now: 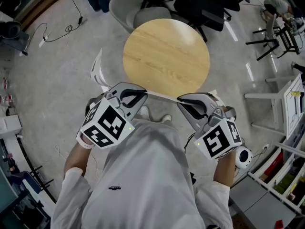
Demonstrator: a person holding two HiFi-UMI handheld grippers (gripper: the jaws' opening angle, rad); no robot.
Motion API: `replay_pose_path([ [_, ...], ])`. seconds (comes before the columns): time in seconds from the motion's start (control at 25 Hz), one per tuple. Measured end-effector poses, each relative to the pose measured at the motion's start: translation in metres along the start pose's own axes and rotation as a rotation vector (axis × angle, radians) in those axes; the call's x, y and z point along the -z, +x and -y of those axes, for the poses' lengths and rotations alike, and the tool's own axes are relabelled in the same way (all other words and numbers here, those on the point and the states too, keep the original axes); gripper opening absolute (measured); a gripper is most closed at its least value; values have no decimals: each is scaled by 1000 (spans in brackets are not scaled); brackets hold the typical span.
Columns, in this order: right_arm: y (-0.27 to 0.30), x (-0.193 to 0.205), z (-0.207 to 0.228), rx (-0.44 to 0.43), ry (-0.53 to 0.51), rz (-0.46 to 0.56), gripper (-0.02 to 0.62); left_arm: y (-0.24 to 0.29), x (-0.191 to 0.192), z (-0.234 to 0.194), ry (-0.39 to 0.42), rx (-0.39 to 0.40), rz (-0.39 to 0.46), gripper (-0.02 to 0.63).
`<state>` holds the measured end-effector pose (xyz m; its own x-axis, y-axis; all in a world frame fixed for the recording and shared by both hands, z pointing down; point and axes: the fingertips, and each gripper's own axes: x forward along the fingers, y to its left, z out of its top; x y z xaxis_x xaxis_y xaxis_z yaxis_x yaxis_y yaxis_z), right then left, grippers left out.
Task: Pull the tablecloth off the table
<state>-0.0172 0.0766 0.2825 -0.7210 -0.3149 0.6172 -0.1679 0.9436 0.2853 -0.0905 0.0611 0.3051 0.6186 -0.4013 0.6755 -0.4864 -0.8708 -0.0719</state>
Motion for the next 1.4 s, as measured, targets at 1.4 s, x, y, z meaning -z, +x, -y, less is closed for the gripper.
replay_pose_path([
  [1.4, -10, 43, -22, -70, 125, 22, 12, 26, 15, 50, -96, 56, -27, 7],
])
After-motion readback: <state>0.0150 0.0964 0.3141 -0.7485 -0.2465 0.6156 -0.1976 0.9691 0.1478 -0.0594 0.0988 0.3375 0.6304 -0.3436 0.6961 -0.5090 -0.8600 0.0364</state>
